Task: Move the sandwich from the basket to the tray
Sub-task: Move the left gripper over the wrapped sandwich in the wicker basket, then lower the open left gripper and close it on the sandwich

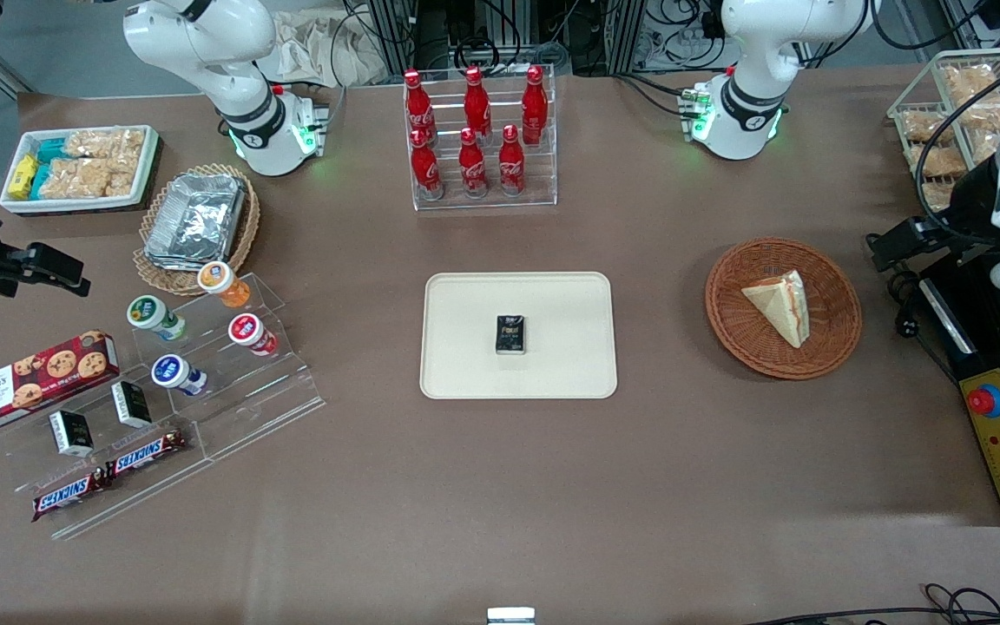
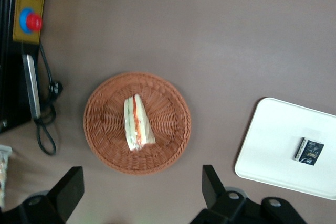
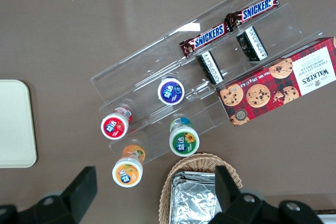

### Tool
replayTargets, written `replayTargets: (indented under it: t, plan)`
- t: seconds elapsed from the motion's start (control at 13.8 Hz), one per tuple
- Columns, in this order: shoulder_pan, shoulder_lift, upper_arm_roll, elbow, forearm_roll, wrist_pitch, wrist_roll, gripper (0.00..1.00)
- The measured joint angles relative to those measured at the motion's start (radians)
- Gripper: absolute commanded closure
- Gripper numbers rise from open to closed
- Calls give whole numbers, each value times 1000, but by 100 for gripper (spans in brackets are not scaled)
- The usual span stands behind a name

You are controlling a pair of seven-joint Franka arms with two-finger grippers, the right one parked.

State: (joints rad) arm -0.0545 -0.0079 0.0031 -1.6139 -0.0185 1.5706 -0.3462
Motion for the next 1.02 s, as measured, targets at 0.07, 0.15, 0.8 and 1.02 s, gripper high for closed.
replayTargets:
  t: [0.07, 0.15, 0.8, 1.02]
  plan:
    - [0, -3, 6, -33, 0, 9, -29, 0]
    - [1, -14, 13, -81, 0, 43, -51, 0]
    - [10, -169, 24, -643, 0, 517, -333, 0]
    - [21, -160, 25, -759, -6, 657, -353, 0]
